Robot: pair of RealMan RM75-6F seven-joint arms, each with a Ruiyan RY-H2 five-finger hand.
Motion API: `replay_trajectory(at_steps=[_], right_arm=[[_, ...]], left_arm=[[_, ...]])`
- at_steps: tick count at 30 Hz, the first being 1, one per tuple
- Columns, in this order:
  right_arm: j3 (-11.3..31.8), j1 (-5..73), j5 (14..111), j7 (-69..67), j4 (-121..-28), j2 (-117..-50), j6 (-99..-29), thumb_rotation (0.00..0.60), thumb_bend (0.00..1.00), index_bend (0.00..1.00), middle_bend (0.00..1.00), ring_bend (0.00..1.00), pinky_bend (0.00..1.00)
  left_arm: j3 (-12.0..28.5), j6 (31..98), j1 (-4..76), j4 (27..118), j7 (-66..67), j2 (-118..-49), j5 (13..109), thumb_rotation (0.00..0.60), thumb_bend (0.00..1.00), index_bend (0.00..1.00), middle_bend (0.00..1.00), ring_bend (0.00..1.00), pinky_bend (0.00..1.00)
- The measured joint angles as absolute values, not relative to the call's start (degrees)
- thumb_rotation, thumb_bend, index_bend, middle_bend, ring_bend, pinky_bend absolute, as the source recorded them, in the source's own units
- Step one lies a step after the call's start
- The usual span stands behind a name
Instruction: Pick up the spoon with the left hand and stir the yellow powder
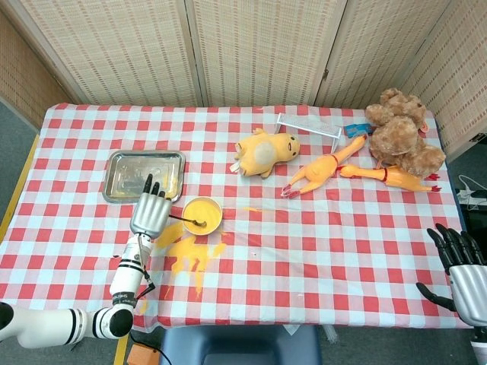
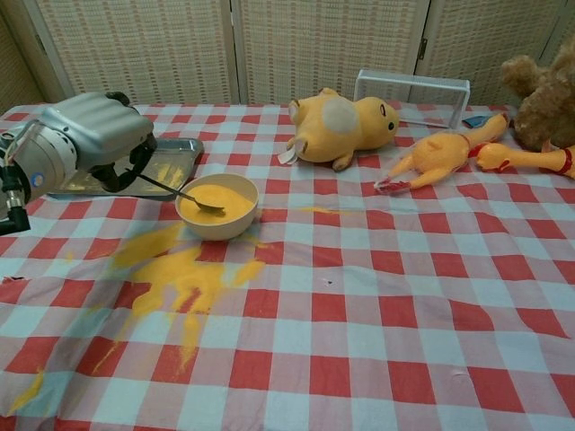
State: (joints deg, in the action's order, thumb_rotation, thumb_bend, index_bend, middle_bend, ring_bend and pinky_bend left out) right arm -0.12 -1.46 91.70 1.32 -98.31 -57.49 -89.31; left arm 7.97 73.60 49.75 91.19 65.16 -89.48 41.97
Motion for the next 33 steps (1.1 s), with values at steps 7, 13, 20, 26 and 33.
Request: replay_trajectory(at_steps=[7, 13, 20, 26, 33], right_arm=[[0.0, -1.5, 91.6, 1.0, -98.2, -57.5, -89.4, 0.6, 0.09, 0.0, 0.0, 0.0, 0.0], [0.1, -1.4, 91.5, 0.9, -98.1, -57.5, -89.3, 0.6, 0.09, 0.0, 0.0, 0.0, 0.0], [0.2, -1.4, 91.2, 1.1, -98.1, -57.5, -89.2, 0.6, 0.09, 0.0, 0.0, 0.0, 0.0], [0.3, -1.4, 91.0, 1.0, -98.1, -57.5, -89.2, 0.6, 0.09, 0.0, 0.0, 0.0, 0.0], [0.4, -1.4, 90.8, 0.9, -98.1, -57.5, -89.2, 0.6, 0.09, 0.0, 0.0, 0.0, 0.0]], left_arm=[[8.5, 74.0, 50.0, 93.5, 66.5, -88.6, 40.6, 0.6, 0.73, 0.9, 0.39, 0.15, 0.0], [8.6, 73.1, 51.3, 93.1, 69.0, -89.2, 37.6, 0.6, 0.73, 0.9, 0.39, 0.15, 0.0], [9.5, 72.5, 52.5, 89.8, 69.5, -90.7, 35.8, 0.6, 0.73, 0.9, 0.39, 0.15, 0.0], [11.1, 71.5, 53.3, 85.9, 68.7, -91.6, 33.4, 0.6, 0.73, 0.9, 0.39, 0.15, 0.0], [12.4, 70.3, 53.8, 82.8, 66.7, -92.0, 32.0, 0.6, 0.73, 0.9, 0.39, 0.15, 0.0]])
